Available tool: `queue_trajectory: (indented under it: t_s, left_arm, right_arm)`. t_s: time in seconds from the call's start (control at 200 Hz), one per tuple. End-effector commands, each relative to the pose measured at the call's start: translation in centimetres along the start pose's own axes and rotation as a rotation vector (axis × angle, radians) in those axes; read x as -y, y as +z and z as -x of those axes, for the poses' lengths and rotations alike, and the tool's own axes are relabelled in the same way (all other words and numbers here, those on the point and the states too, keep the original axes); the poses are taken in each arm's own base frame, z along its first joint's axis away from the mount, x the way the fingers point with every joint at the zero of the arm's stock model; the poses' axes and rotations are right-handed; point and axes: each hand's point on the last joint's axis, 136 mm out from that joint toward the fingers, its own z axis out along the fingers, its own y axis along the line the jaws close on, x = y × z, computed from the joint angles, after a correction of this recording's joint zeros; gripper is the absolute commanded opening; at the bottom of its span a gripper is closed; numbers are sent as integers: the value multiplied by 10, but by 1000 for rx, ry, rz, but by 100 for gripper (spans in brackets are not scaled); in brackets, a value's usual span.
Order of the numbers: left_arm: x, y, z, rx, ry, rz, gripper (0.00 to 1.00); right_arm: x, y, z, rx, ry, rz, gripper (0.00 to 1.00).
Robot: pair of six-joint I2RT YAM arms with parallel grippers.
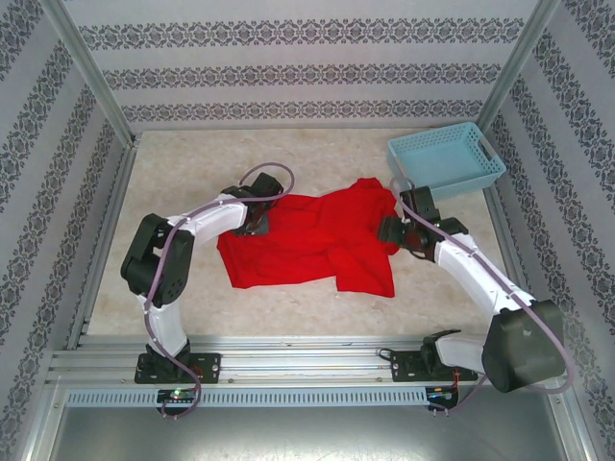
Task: Fold the inside-out t-shirt
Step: Flatten out the T-shirt at the center of the table.
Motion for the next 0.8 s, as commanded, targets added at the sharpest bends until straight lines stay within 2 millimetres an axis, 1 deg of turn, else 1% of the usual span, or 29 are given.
queue_trajectory:
  t_s: [0.0, 0.125, 0.21, 0.285, 0.385, 0.555, 0.664, 0.794]
  left_arm:
    - [-14, 3, -5, -18, 2, 71, 47]
    - [-18, 13, -6, -34, 18, 99, 42]
    - [-27, 19, -7, -41, 20, 138, 39]
    - [-31, 25, -8, -52, 5, 129, 35]
    - [-35, 29, -11, -64, -6, 124, 26]
    - [-35, 31, -13, -68, -26, 88, 9]
    - [-38, 32, -13, -68, -46, 55, 0]
    - [-41, 22, -8, -23, -68, 15, 0]
  right_arm:
    - [-8, 3, -11, -7, 31, 64, 68]
    - [-4, 12, -25, -39, 34, 57, 68]
    - [2, 15, -33, -64, 42, 30, 69]
    - [3, 17, -41, -89, 51, 21, 70]
    - [3, 22, -53, -128, 59, 13, 70]
    - [1, 32, -74, -192, 54, -13, 70]
    - [6, 39, -85, -229, 67, -51, 69]
    - [15, 45, -93, -250, 72, -103, 67]
